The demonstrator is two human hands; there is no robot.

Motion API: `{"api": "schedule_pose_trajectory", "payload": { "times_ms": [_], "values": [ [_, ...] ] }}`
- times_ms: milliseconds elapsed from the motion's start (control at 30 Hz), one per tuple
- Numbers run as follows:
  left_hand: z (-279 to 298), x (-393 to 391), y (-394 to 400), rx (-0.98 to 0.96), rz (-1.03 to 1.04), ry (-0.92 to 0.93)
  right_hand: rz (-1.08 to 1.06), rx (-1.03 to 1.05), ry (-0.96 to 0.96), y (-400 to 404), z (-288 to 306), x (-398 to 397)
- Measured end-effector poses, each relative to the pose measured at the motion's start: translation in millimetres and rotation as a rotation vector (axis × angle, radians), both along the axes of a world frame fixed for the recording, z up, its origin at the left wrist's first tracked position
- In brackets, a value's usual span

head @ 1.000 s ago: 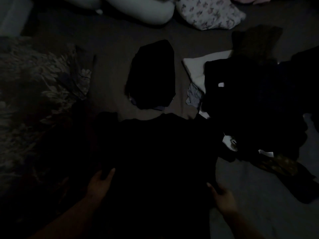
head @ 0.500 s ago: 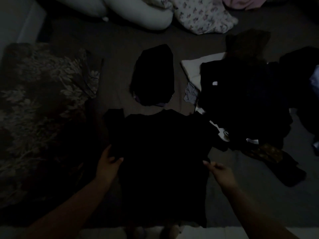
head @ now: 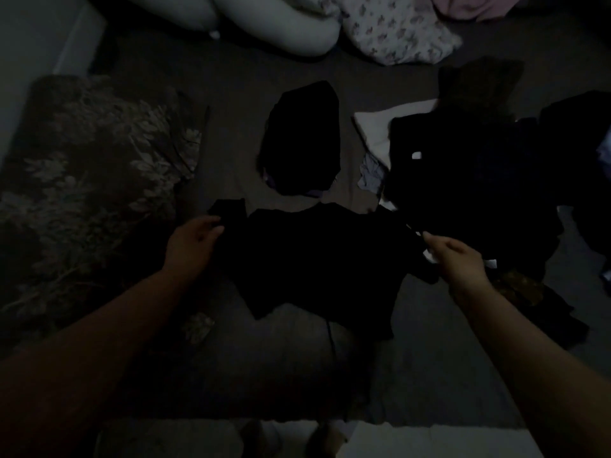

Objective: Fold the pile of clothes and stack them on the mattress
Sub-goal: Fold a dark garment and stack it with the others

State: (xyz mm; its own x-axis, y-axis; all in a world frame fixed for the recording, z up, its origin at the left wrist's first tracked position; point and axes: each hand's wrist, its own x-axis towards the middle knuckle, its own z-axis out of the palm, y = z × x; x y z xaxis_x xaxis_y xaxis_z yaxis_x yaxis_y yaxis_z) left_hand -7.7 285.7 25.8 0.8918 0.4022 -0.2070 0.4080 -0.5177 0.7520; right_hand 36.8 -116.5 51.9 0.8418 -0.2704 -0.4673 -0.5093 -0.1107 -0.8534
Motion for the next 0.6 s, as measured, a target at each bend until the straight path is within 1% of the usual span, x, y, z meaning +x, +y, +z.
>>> {"api": "schedule_pose_trajectory", "payload": {
  "times_ms": [67,100,167,233,333,367,433,533,600],
  "values": [
    [24,24,1,0.022,-0.021,-0.079,-0.039,0.005,-0.028,5,25,18],
    [38,33,1,-0.004,-0.006,-0.106,-0.055,0.033,-0.038,7,40,24],
    [68,42,0,-0.084,0.031,-0.159,-0.097,0.152,-0.071,9,68,31],
    [97,40,-5,-0.168,0.068,-0.220,-0.141,0.244,-0.081,8,95,28],
    [116,17,-12,-0.194,0.137,-0.253,-0.123,0.324,-0.023,3,114,11],
    [112,7,-11,-0.214,0.152,-0.249,-0.097,0.323,0.004,1,111,3],
    [92,-18,-10,-0.279,0.176,-0.205,-0.056,0.204,0.019,-4,93,-18],
    [38,-60,-10,-0.300,0.224,-0.037,0.077,0.088,0.047,-7,48,-63],
    [0,-90,-14,-0.334,0.263,0.107,0.165,-0.066,0.130,-15,4,-94]
  ]
}}
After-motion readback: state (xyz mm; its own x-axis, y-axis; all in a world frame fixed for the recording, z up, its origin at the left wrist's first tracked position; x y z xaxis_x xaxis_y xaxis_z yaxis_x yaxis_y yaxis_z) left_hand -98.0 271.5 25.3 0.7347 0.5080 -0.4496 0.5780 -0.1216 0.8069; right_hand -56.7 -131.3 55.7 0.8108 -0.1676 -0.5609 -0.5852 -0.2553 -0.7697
